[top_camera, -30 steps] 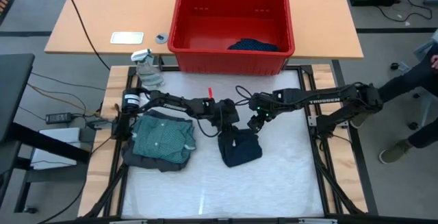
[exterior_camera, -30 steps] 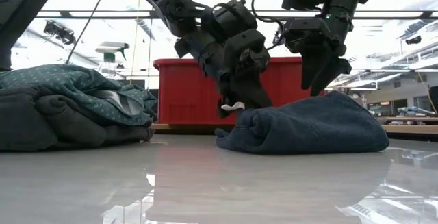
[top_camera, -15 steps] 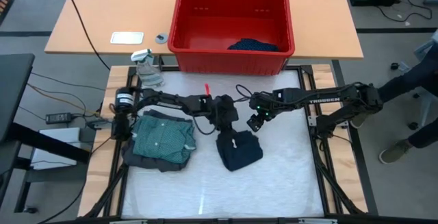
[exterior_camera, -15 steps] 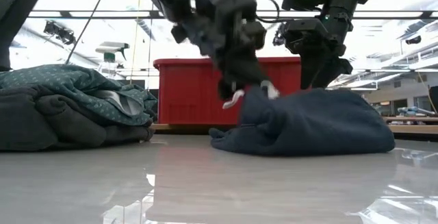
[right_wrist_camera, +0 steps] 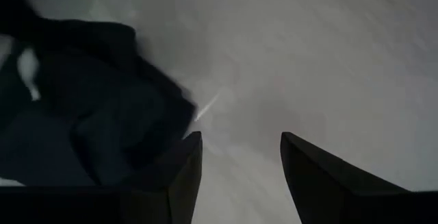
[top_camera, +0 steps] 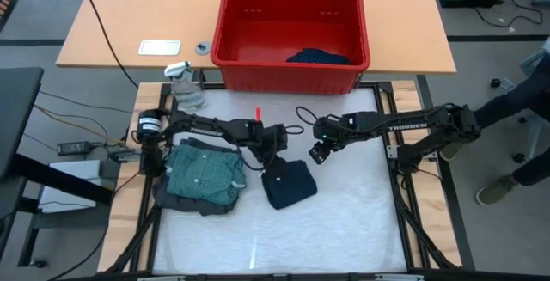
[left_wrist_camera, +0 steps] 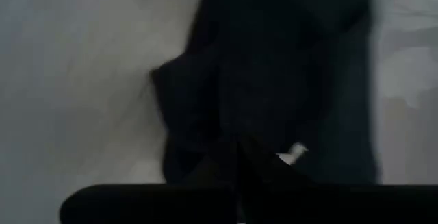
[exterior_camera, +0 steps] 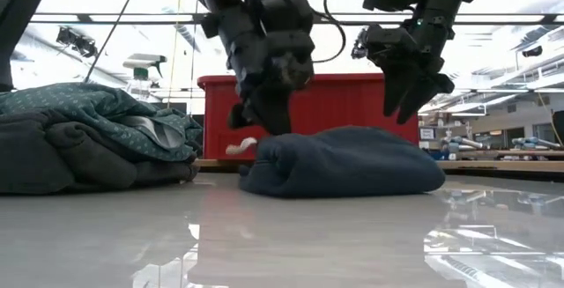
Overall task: Fold Laundry from Bin
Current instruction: Fold the dark blue short on the table, then put the blue polo shirt on the table
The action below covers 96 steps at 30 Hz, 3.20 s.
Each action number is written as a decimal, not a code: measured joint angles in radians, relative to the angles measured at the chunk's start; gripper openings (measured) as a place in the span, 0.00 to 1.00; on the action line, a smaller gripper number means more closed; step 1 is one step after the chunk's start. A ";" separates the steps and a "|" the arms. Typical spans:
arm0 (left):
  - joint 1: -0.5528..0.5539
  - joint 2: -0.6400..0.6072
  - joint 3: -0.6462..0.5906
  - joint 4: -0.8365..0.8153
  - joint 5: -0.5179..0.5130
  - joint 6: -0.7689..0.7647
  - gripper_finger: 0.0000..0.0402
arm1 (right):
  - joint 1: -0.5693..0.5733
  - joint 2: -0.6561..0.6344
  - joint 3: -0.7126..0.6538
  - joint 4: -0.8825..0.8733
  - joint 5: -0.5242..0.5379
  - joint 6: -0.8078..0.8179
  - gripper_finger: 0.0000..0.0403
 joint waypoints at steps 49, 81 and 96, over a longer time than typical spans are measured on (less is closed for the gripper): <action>-0.265 -0.157 0.001 0.197 -0.345 -0.457 0.24 | 1.010 0.019 -0.238 0.063 -0.097 0.973 0.36; 0.536 -0.408 0.002 0.383 -0.170 0.199 0.46 | -0.110 -0.439 0.034 0.235 0.326 -0.284 0.44; 0.826 -0.392 0.002 0.483 0.043 0.321 0.45 | -0.705 -0.095 0.087 0.710 -0.147 -0.286 0.40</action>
